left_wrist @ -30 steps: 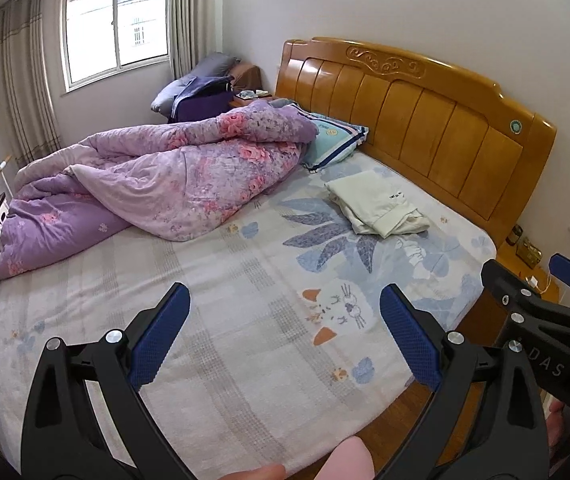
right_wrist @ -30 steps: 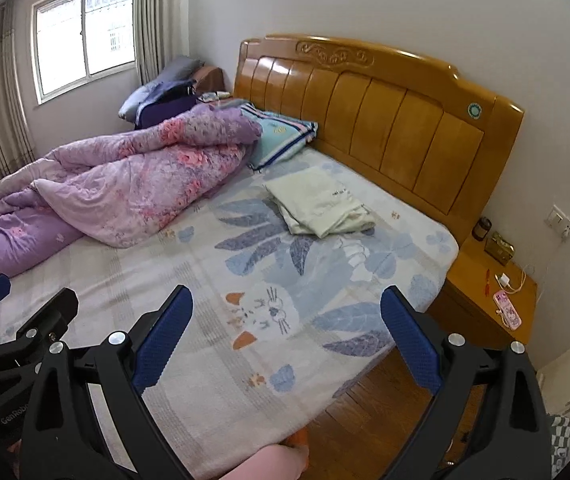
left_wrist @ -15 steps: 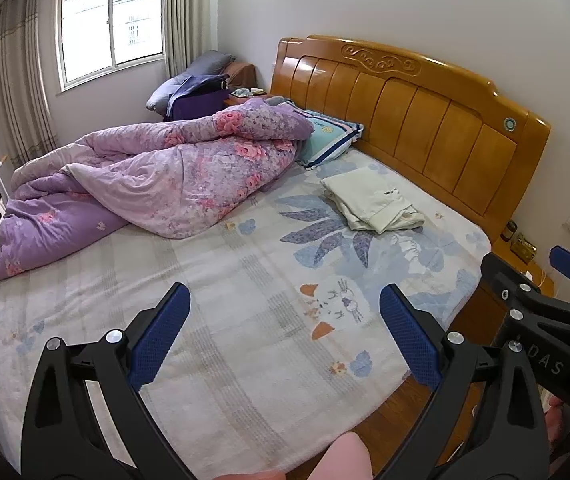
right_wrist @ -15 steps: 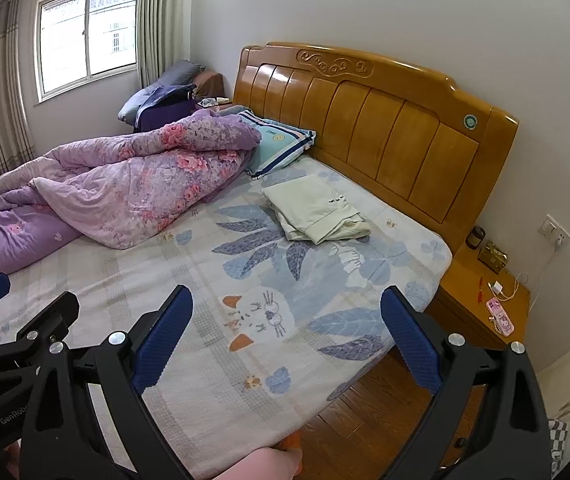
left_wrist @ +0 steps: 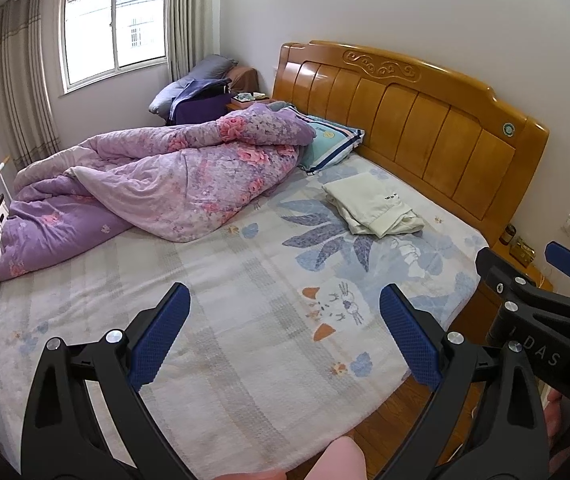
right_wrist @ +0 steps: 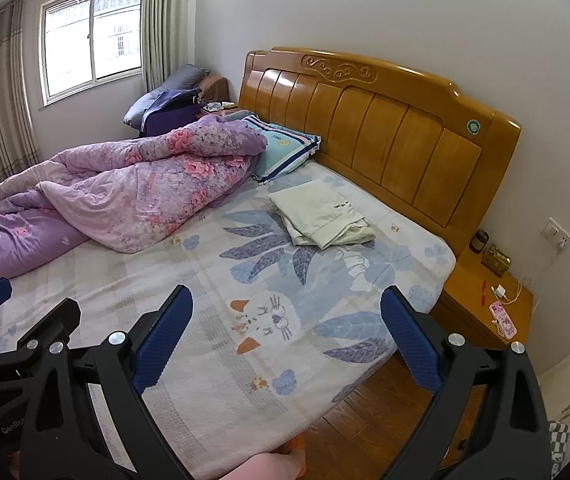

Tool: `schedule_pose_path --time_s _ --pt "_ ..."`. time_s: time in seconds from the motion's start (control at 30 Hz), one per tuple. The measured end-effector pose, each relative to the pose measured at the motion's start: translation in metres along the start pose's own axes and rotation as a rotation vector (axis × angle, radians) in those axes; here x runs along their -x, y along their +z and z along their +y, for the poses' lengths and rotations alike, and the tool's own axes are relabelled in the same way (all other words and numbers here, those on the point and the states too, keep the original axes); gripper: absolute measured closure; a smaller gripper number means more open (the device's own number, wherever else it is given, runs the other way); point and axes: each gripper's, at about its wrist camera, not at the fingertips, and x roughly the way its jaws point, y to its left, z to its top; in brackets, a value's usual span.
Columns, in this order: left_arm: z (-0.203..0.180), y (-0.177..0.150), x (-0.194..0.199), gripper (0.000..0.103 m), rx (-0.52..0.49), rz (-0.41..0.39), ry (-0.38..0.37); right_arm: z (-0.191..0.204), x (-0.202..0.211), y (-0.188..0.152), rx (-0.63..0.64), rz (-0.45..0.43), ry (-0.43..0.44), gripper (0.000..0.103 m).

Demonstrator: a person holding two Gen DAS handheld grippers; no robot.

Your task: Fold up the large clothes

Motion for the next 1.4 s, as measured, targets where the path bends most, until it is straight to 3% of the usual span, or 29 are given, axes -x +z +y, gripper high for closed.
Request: schedule_pose_path --time_s 0.83,1.3,1.4 --pt "0.007 0.016 0.022 0.007 -0.014 0.001 -0.004 0.008 0.007 0.014 0.006 0.046 0.011 0.011" --pt "0.006 0.021 0.037 0.007 -0.019 -0.031 0.012 0.016 0.026 0.021 0.072 -0.026 -0.012 0.011" --pt "0.007 0.021 0.036 0.007 0.006 -0.028 -0.018 0.014 0.026 0.022 0.062 -0.027 -0.004 0.011"
